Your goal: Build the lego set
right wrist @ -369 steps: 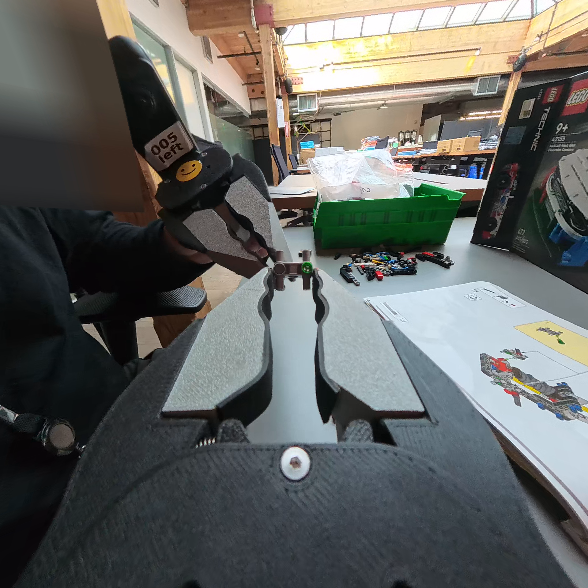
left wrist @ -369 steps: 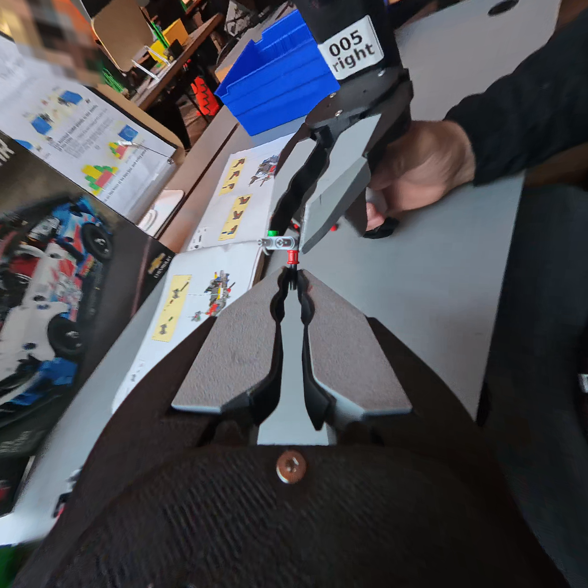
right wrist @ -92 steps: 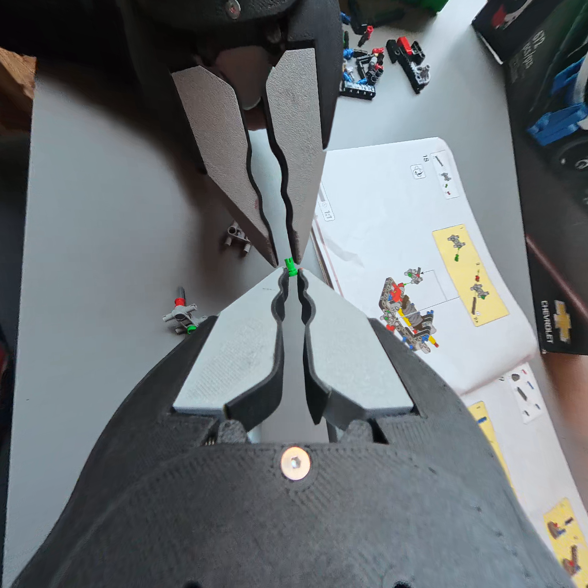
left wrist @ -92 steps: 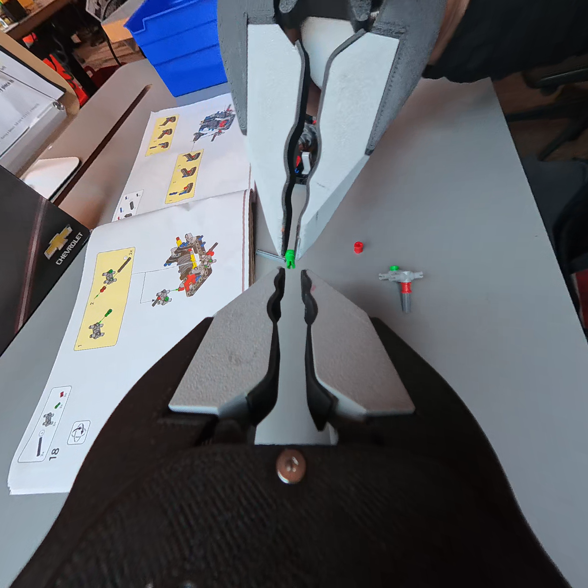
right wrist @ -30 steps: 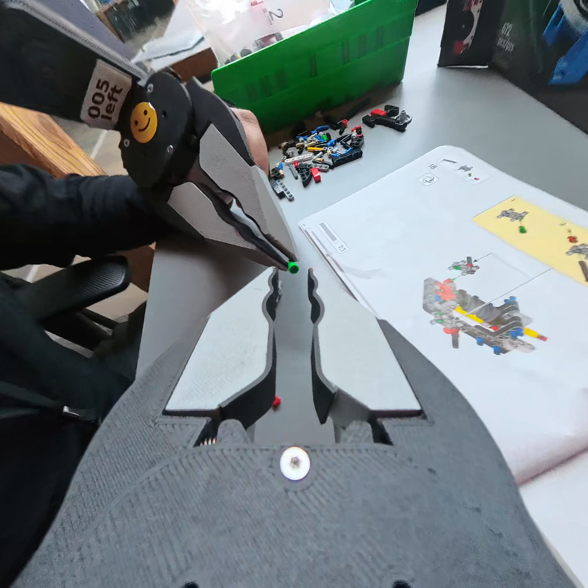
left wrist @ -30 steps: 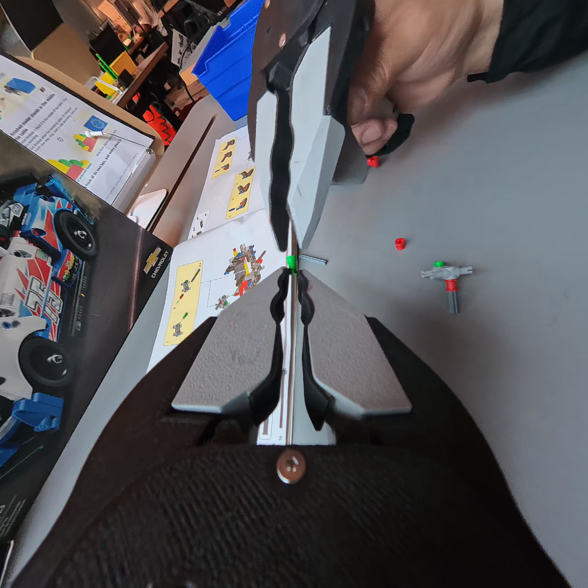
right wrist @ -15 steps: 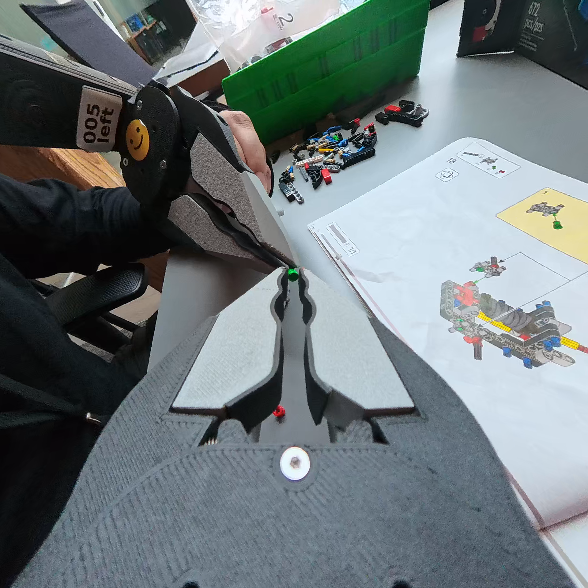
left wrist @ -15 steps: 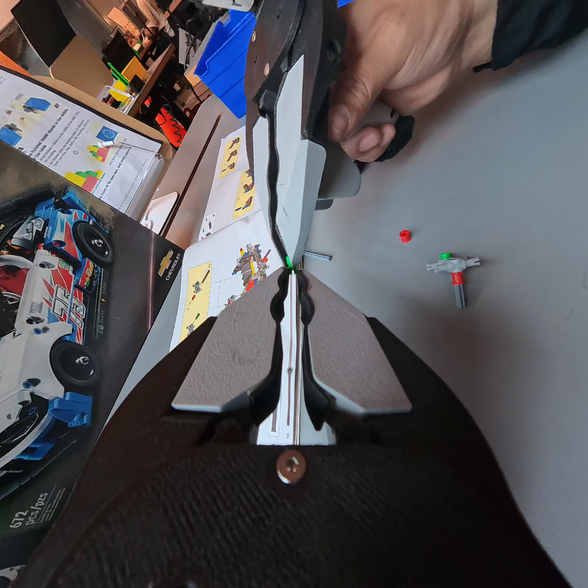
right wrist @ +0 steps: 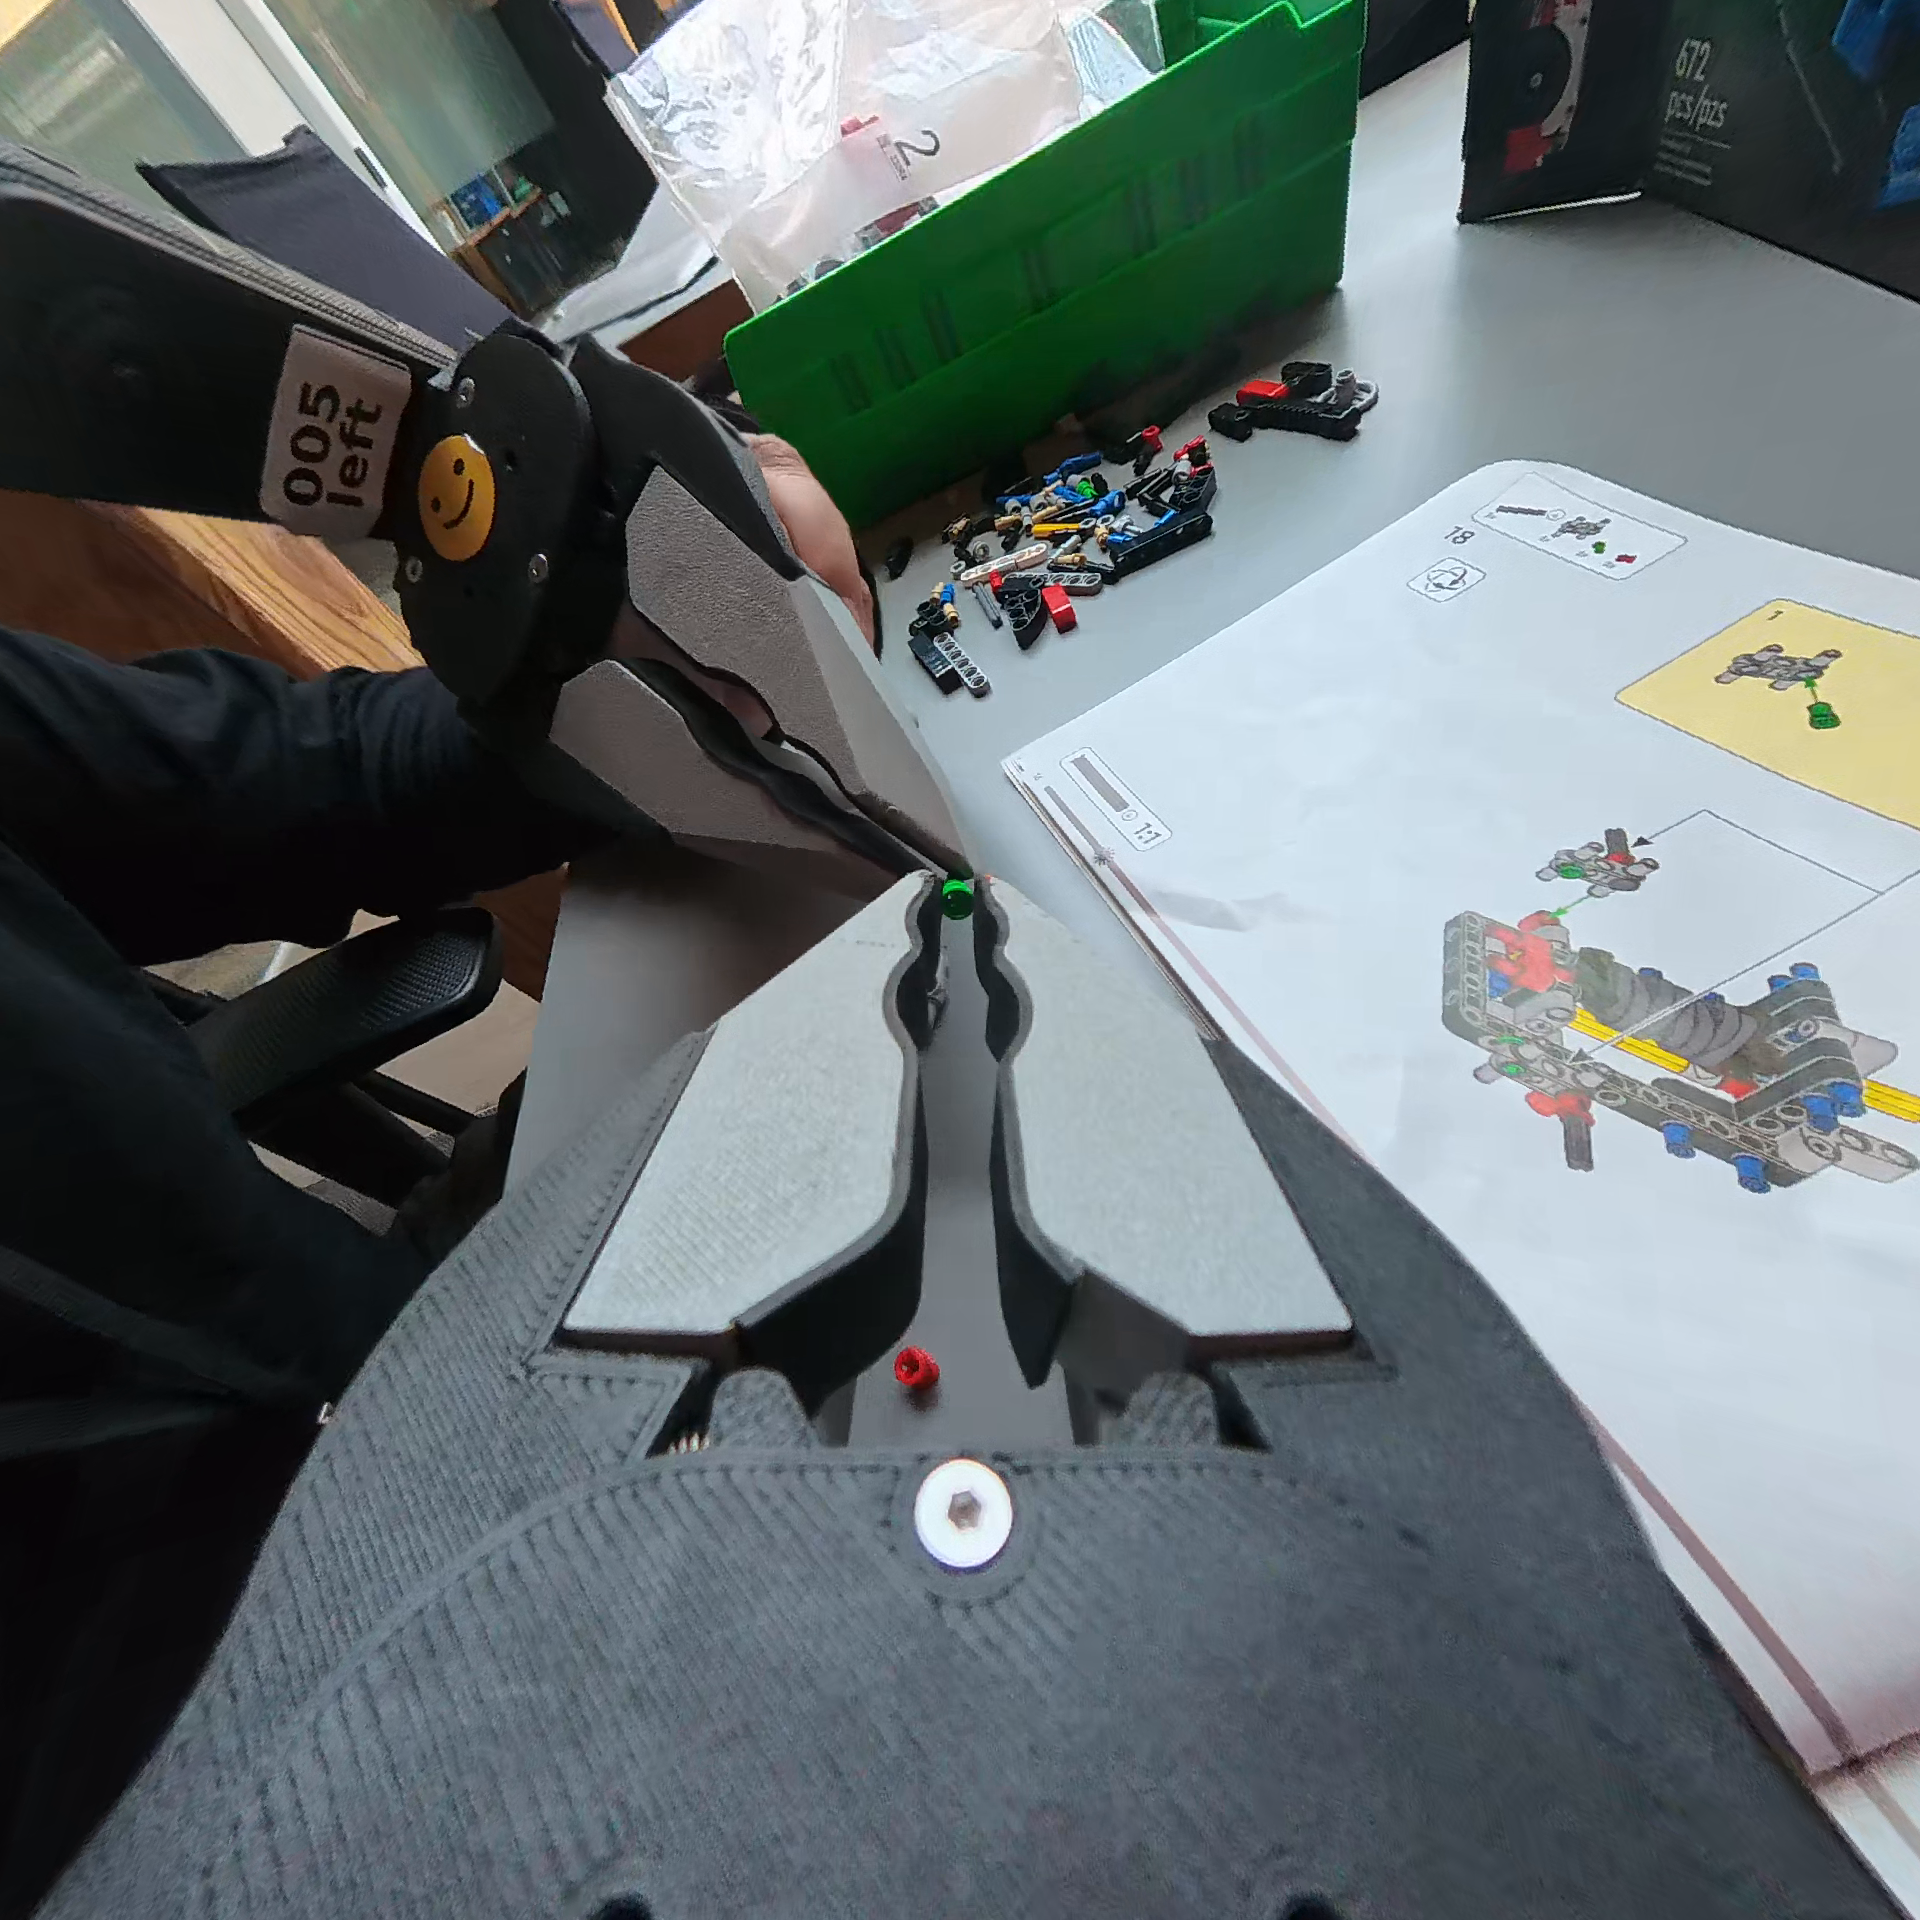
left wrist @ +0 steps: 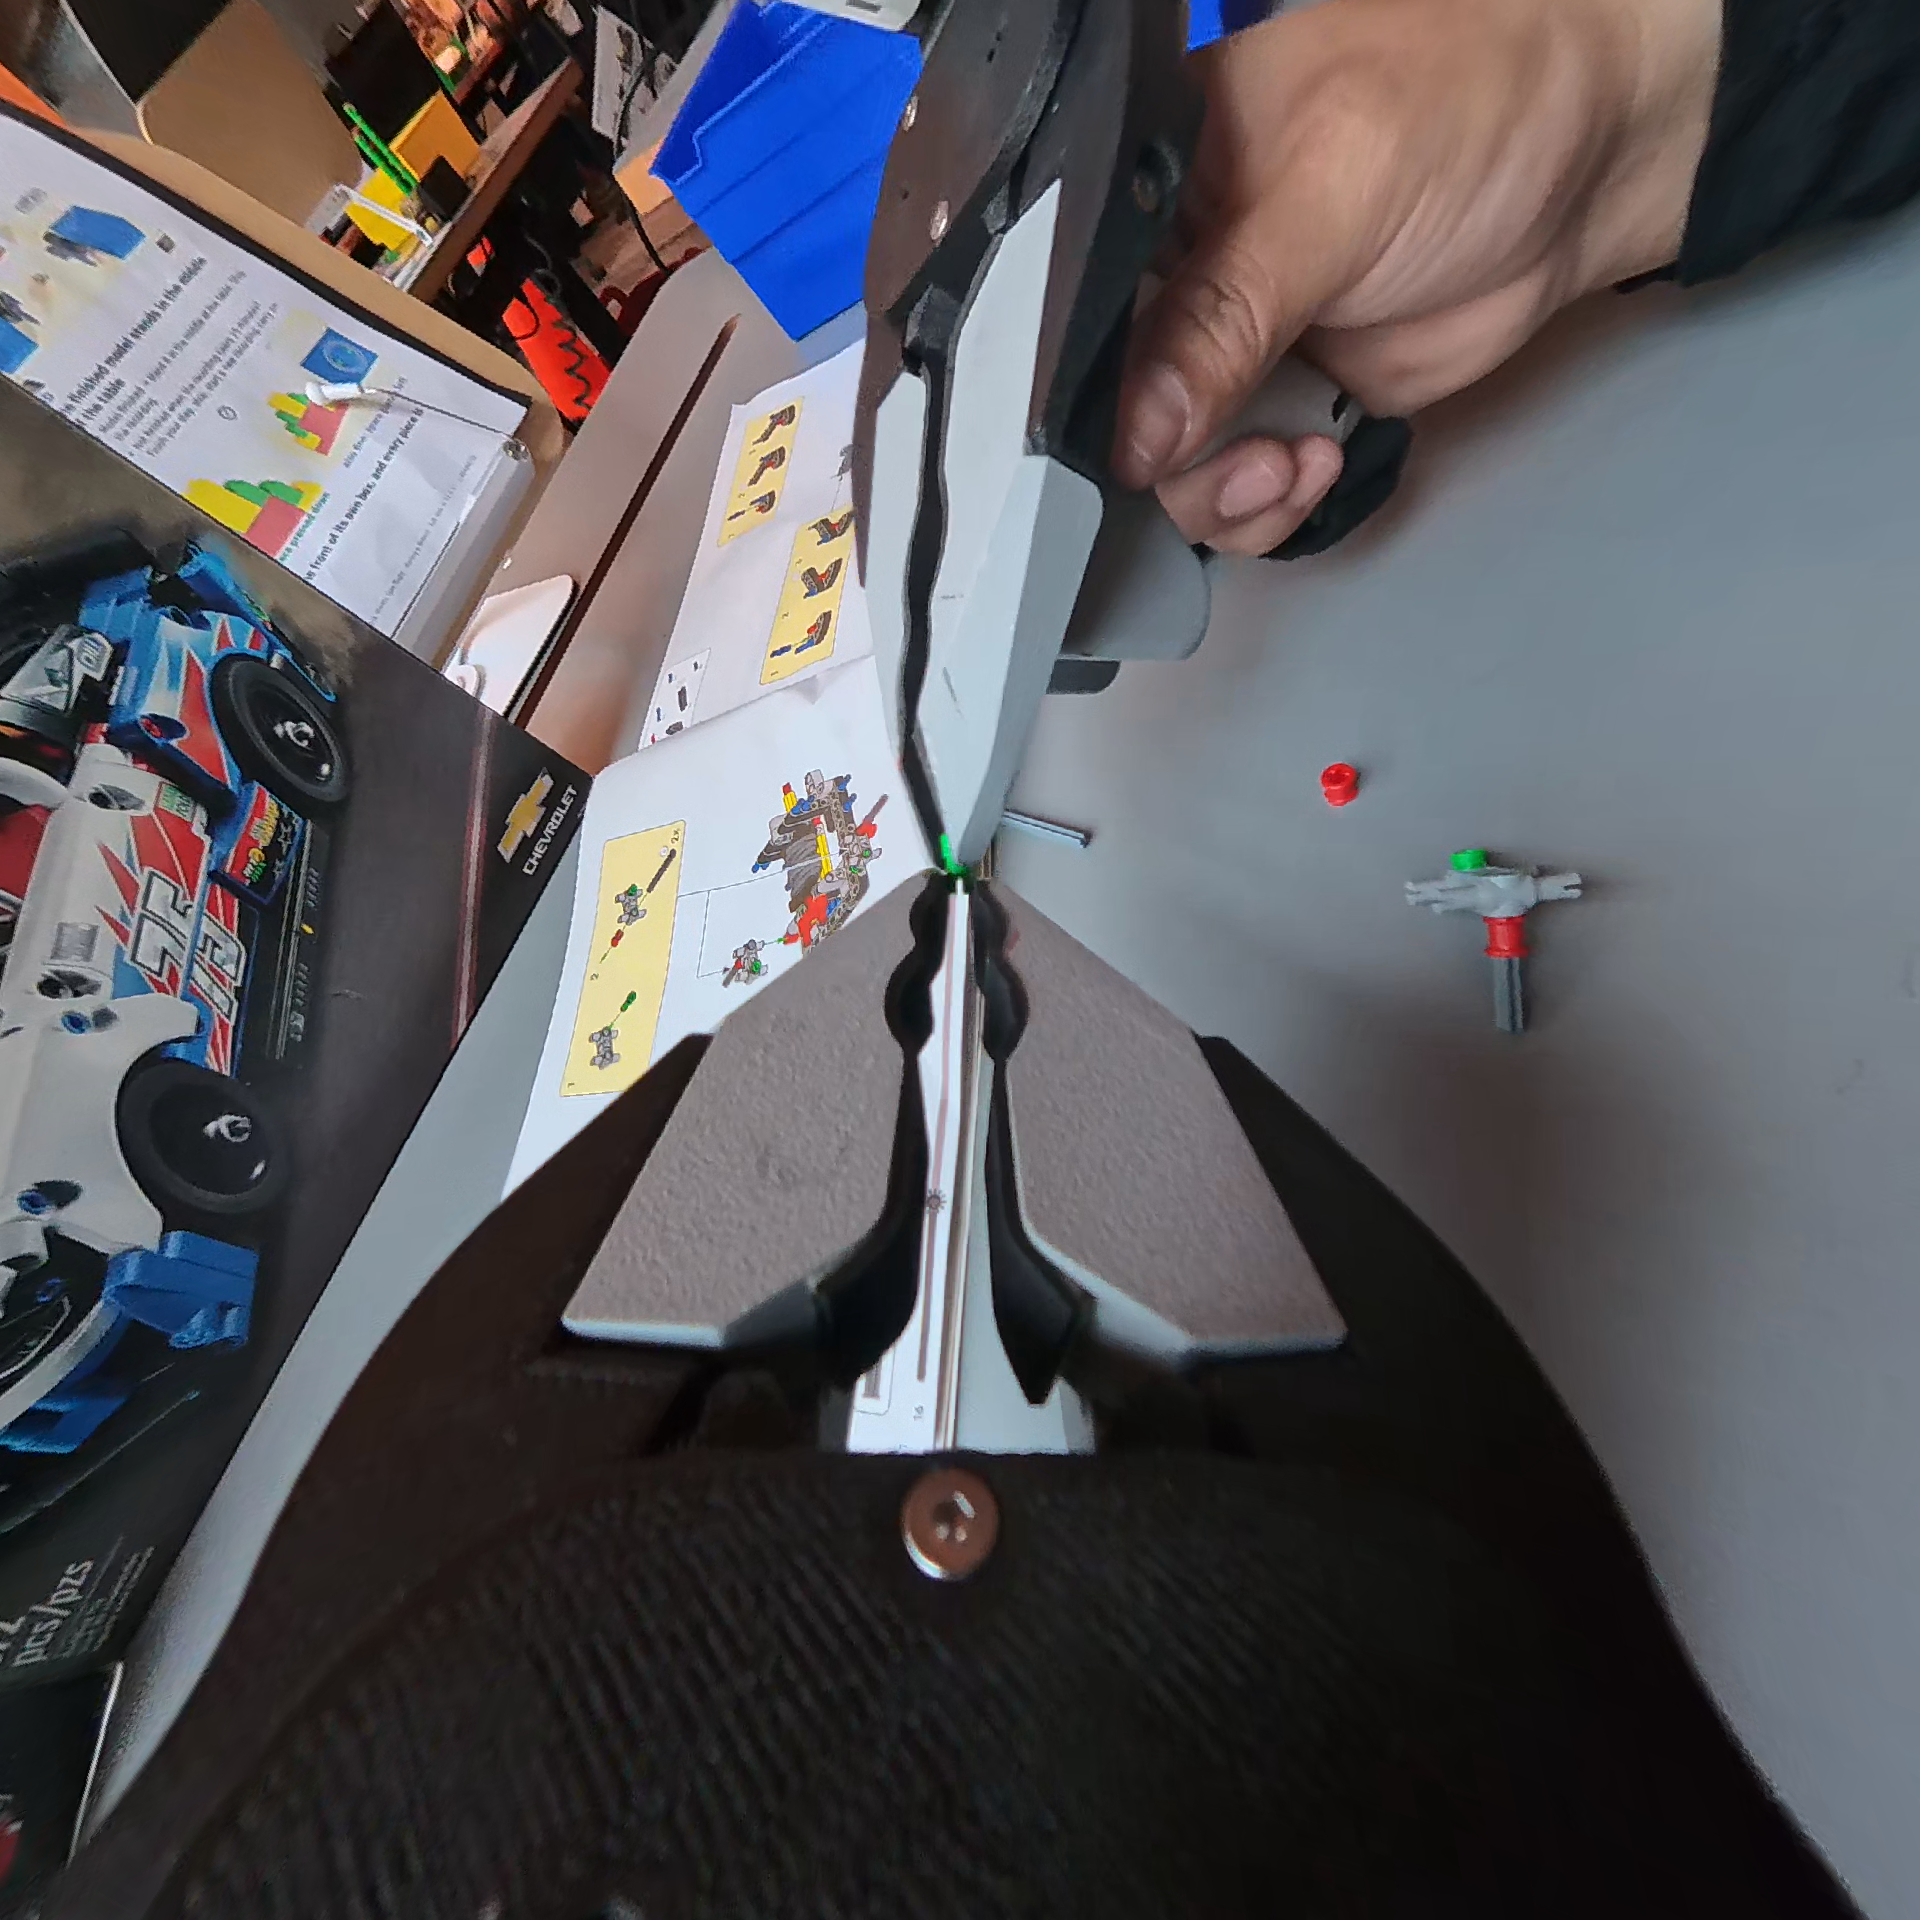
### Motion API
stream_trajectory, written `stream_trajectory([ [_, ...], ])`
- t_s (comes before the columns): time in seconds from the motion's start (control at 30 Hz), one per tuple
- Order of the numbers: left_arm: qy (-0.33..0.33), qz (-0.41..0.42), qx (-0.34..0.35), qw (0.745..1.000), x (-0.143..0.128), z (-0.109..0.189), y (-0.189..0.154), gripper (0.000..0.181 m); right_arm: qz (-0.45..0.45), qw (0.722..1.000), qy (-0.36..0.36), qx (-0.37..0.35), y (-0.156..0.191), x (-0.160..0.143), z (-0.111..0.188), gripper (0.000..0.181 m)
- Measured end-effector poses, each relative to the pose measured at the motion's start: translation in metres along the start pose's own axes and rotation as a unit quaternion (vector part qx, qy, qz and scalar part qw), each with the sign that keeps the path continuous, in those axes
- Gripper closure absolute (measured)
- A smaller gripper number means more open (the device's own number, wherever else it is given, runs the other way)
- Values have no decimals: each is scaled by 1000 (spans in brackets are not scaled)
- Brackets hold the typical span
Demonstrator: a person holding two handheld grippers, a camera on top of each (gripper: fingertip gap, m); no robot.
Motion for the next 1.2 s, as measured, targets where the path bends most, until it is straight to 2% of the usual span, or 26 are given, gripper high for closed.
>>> stream_trajectory([
  [0.53, 14, -18, 21, 1000, 4, 6, 1, 181, 28, 1000, -11, -4, 6, 1, -1, 178],
  [0.77, -22, -16, 27, 999, 4, 3, 2, 179, 11, 1000, -27, 5, 2, 4, 3, 178],
  [0.9, -18, -43, 47, 998, 3, -1, 0, 179, 4, 1000, -25, 1, -1, 3, 4, 178],
  [1.2, 4, -47, 56, 997, -1, -2, 2, 175, 5, 1000, -26, -9, -2, 3, 5, 178],
])
Point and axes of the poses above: each gripper's, where its closed fingertips meet, z back along the fingers, x out of its top, y = z × x across the jaws, the point moved 6 cm from there along z, back along the fingers, and after that the axes turned 5 degrees about x, right-handed, at the moved point
